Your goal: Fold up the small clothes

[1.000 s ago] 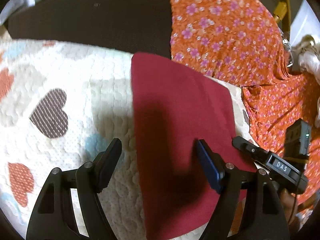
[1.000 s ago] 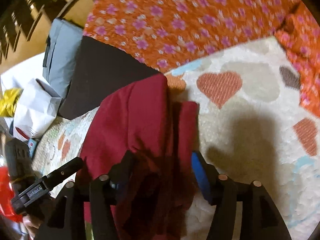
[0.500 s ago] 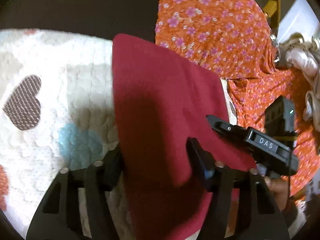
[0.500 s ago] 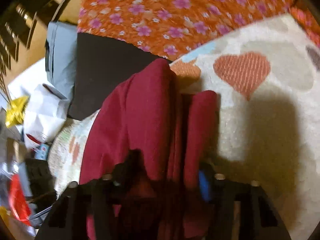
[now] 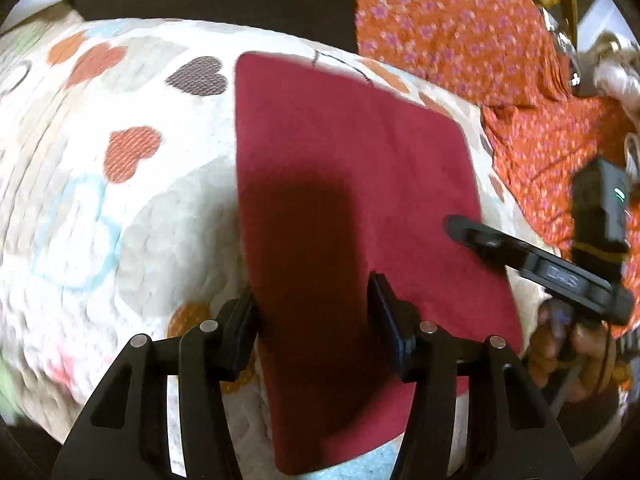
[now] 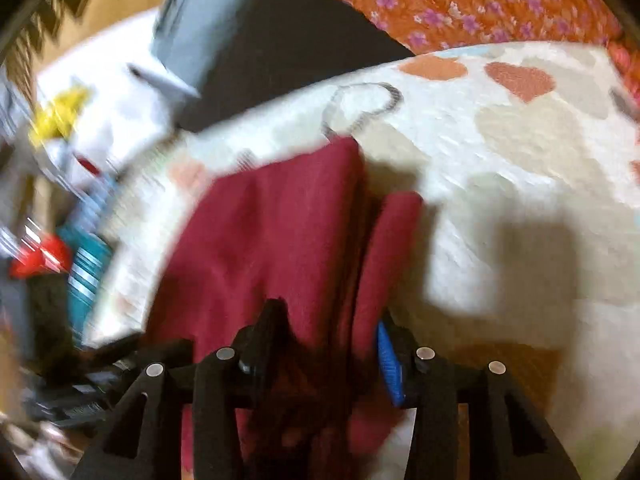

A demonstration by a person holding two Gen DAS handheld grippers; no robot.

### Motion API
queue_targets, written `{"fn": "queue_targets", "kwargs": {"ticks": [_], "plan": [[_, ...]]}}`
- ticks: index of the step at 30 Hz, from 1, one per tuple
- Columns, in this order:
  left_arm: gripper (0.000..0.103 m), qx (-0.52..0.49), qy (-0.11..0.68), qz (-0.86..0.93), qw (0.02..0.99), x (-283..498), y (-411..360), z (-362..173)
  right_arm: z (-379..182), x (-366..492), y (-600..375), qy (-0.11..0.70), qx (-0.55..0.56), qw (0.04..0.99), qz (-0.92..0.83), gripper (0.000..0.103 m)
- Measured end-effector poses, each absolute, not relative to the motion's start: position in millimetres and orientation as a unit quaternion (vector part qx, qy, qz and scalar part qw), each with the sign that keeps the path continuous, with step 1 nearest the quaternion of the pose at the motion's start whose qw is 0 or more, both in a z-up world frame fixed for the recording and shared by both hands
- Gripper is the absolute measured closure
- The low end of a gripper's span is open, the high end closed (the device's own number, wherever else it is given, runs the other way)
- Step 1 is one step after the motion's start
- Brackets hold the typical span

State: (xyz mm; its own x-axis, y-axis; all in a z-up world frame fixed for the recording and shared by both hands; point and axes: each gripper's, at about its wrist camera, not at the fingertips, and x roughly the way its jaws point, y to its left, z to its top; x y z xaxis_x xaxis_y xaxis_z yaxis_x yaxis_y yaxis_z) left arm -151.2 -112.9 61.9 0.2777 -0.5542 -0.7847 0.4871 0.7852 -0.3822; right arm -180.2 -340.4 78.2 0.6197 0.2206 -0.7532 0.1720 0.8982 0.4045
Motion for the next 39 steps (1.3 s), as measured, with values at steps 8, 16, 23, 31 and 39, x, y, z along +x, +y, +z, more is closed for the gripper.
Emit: {"fn": "queue_targets", "kwargs": {"ticks": [8,16,23,31,39], "plan": [[0.05,-0.014,0.452,-0.298,0.841,-165,-114,98,147,-216,-318,0.358,0.132,0.924,0.024,0.065],[0.046,0.06,0.447,-0.257,0.855,-162,-142,76,85,-183,-306,0.443,0.062,0.894,-0.032,0.069],[0.044,0.051,0.446,-0.25,0.858,-161,-136,74,103,-212,-313,0.408,0.119,0.905,-0.009,0.069],[0.044,0.058,0.437,-0.24,0.865,-169,-136,80,91,-227,-260,0.419,0.01,0.908,-0.026,0.068],[0.044,0.068,0.403,-0.223,0.885,-183,-129,106,128,-252,-273,0.37,0.09,0.925,-0.022,0.069]]}}
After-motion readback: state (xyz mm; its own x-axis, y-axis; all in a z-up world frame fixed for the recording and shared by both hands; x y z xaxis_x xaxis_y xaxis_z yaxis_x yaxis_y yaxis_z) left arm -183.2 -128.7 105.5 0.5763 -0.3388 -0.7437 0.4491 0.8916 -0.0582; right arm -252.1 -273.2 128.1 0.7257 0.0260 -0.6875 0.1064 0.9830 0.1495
